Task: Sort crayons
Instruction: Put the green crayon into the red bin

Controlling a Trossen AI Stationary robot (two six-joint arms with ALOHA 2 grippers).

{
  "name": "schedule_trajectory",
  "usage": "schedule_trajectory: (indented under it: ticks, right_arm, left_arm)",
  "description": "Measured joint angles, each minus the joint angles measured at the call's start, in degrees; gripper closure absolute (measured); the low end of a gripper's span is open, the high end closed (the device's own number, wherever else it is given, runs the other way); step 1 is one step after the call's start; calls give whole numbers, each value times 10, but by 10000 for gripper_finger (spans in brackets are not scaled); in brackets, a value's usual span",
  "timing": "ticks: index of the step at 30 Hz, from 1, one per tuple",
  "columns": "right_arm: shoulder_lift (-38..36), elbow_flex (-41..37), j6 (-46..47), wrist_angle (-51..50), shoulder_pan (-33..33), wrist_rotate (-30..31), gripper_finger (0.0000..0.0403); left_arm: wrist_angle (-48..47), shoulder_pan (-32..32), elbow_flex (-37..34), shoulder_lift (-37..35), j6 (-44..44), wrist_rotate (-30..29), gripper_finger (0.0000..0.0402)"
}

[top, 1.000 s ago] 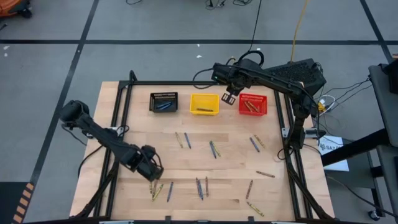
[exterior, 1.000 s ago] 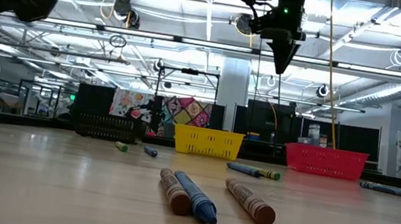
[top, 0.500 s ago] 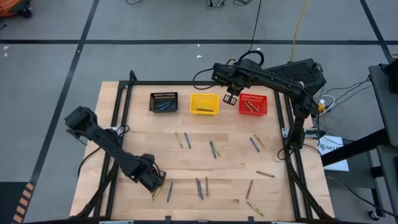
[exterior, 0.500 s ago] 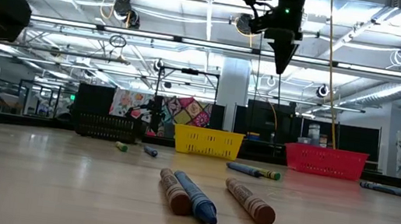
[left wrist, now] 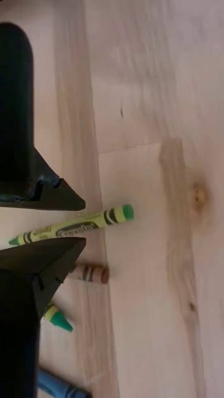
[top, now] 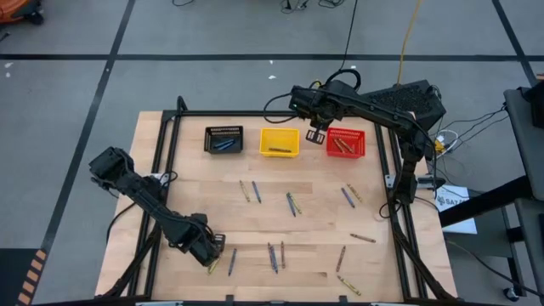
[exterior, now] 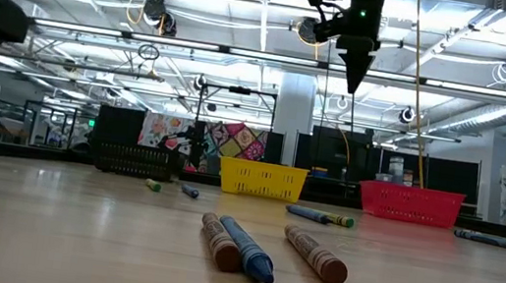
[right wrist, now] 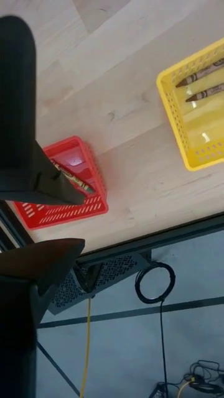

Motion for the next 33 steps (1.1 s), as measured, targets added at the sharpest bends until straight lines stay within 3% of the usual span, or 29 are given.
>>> schedule_trajectory:
  ticks: [19, 33]
  right_arm:
    - [0, 0, 0, 2, 0, 0, 318]
    - [0, 0, 1, 2, 0, 0, 318]
  left_arm:
    - [4, -7, 0, 1, -6, 0, 331]
    - [8, -7, 3, 42, 11, 17, 331]
